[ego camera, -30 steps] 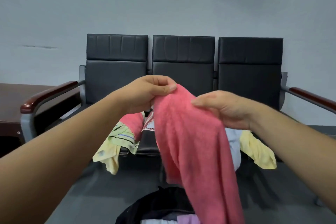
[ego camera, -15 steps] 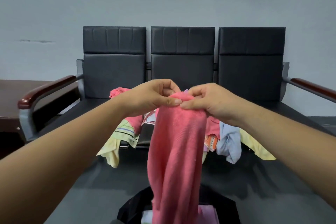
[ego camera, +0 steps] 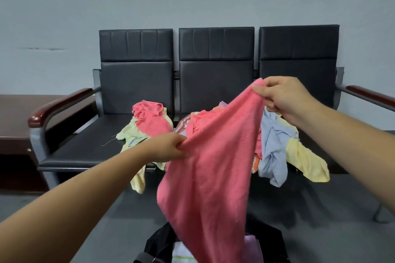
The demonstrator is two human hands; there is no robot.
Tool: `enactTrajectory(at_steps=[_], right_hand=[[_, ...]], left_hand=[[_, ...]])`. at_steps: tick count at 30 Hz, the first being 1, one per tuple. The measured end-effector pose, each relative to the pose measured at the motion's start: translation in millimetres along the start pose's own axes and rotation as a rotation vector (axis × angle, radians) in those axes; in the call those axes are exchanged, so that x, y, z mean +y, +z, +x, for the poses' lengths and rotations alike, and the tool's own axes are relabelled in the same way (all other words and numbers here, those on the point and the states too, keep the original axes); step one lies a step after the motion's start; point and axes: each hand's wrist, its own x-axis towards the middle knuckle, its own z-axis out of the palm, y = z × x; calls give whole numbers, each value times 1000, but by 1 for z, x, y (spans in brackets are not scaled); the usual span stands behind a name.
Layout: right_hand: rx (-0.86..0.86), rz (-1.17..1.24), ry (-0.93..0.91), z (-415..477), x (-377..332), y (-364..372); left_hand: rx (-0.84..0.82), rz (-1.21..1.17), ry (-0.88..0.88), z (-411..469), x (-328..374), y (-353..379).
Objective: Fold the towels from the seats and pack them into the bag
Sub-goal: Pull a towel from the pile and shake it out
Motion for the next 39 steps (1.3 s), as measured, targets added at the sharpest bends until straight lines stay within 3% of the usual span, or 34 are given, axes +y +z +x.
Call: enactTrajectory(at_steps=[4, 8, 10, 13, 16, 20, 23, 26, 31, 34, 37, 39], right_hand=[[82, 31, 117, 14, 17, -22], [141, 40, 132, 20, 15, -32], [155, 35, 108, 23, 9, -37], [167, 37, 89, 27, -2, -41], [171, 24, 72, 31, -16, -43], [199, 39, -9, 39, -42, -51], [259, 46, -64, 47, -63, -55], [305, 80, -101, 55, -79, -48], [300, 52, -96, 52, -90, -24], [260, -34, -143, 43, -92, -10], [218, -209, -261, 29, -94, 5], [82, -208, -282, 19, -96, 17]], left_hand=[[97, -241, -121, -8, -15, -17], [77, -512, -93, -11, -13, -42], [14, -369, -92, -9, -6, -58], [19, 209, -129, -5, 7, -88], [150, 438, -128, -2, 13, -119], [540, 127, -145, 2, 25, -166], [632, -299, -110, 2, 43, -192], [544, -763, 27, 0, 68, -201], [292, -953, 202, 0, 89, -199], [182, -839, 249, 1, 94, -187], [218, -624, 226, 3, 102, -177], [267, -552, 211, 3, 110, -173]])
